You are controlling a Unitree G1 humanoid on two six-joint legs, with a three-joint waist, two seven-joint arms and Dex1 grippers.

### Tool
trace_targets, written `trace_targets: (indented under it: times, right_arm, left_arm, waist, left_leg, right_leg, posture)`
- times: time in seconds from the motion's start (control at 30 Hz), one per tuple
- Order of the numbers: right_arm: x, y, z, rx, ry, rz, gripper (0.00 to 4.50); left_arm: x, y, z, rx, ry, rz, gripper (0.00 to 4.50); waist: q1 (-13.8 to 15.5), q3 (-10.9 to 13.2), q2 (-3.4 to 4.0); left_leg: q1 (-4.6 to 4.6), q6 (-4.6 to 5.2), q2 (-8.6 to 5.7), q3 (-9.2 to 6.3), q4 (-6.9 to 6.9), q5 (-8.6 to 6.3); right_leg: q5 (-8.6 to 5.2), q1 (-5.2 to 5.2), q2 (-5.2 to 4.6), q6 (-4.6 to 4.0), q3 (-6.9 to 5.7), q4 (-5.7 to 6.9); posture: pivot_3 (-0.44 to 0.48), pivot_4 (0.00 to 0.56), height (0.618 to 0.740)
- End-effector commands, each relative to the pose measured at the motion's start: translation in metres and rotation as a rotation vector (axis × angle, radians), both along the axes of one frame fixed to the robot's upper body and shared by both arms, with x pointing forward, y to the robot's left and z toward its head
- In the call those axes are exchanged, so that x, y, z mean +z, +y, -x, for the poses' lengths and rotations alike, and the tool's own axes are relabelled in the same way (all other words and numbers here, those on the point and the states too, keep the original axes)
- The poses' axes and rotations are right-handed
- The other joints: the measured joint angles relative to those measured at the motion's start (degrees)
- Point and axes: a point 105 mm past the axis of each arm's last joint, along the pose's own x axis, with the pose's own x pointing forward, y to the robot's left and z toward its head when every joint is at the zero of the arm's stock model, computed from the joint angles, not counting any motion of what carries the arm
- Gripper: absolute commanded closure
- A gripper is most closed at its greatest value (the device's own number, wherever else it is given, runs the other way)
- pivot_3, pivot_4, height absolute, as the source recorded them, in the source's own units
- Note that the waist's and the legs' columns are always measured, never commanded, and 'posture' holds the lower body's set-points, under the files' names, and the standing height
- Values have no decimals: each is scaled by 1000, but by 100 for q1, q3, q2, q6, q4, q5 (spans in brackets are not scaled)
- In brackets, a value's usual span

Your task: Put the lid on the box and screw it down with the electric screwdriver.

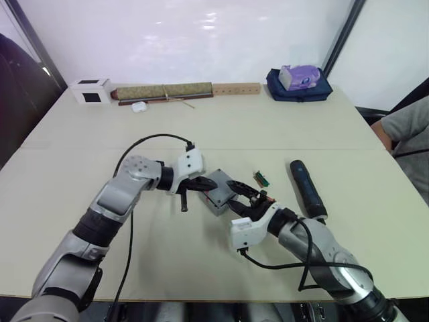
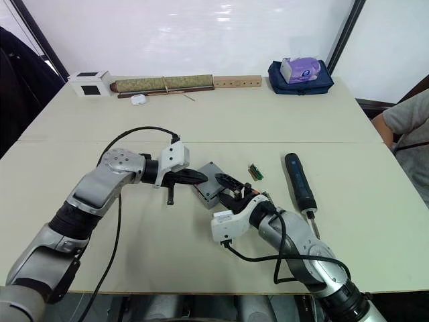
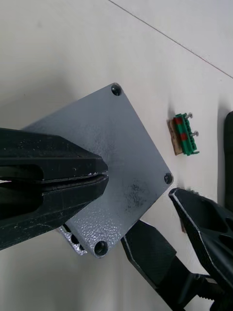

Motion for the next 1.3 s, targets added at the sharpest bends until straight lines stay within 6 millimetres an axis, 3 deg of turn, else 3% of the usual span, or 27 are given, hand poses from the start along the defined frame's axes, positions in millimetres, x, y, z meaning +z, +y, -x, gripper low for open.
trace_targets:
  times: [0.03,0.47,0.57,0.73,0.77,1.07,1.3]
  right_arm:
    - [9,-1,7,21,-17,-16,1514]
    - [15,-7,13,21,6,-76,1514]
    - [12,-8,12,8,45,-109,2272]
    - [14,-4,10,16,43,-129,4342]
    - [14,-5,10,9,47,-134,4439]
    - [12,-9,12,19,84,-151,4439]
    - [10,-10,11,14,99,-158,4439]
  left_arm:
    - [-35,5,9,-10,84,-97,4500]
    - [-45,13,10,-27,79,-127,4500]
    - [-45,16,8,-14,80,-127,4500]
    - [-47,20,1,39,90,-141,4500]
    - [-48,21,1,41,89,-144,4500]
    - [-40,17,12,11,129,-105,4500]
    - [-32,18,10,44,147,-60,4500]
  waist:
    - [9,-7,2]
    - [-3,-27,6]
    - [-6,-34,3]
    - [-7,-36,4]
    - [-6,-38,3]
    - [-18,-41,4]
    - [-10,-42,4]
  left_leg:
    - [0,1,0,-1,0,-1]
    - [4,3,2,-1,0,-2]
    - [5,4,2,-1,0,-2]
    - [12,4,3,-1,-1,-2]
    - [16,4,3,-1,-1,-2]
    - [19,5,5,-1,-3,-3]
    - [19,5,6,0,-4,-3]
  right_leg:
    - [0,0,0,0,0,0]
    - [-1,4,2,0,0,-2]
    - [-1,5,2,0,0,-2]
    - [-1,11,3,-1,0,-2]
    - [-1,14,3,-1,0,-2]
    - [-3,15,4,-3,1,-2]
    - [-4,15,3,-4,1,-3]
  posture:
    - [0,150,740]
    - [0,150,740]
    - [0,150,740]
    - [0,150,740]
    - [0,150,740]
    - [0,150,740]
    - [0,150,740]
